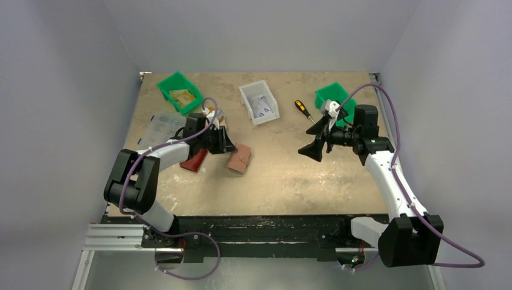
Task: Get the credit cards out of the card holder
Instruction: Open the card holder at the center of the board.
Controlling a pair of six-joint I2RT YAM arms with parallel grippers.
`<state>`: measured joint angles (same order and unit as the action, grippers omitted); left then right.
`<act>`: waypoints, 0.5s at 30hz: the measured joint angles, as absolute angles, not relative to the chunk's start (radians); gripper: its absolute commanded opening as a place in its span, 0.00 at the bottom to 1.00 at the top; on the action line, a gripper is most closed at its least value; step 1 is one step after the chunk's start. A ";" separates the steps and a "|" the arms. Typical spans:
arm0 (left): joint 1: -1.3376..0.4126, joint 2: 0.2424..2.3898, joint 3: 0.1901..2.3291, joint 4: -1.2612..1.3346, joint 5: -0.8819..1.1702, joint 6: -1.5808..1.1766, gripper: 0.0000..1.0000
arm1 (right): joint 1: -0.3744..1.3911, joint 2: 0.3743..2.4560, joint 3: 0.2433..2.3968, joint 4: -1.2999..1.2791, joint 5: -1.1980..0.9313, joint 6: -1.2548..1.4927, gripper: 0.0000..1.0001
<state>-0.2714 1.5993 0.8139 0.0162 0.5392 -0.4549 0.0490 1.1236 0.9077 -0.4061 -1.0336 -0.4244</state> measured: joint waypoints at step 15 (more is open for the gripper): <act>-0.518 1.462 0.598 0.370 0.367 -0.839 0.00 | 0.262 1.268 0.891 -0.424 -1.036 -0.440 0.96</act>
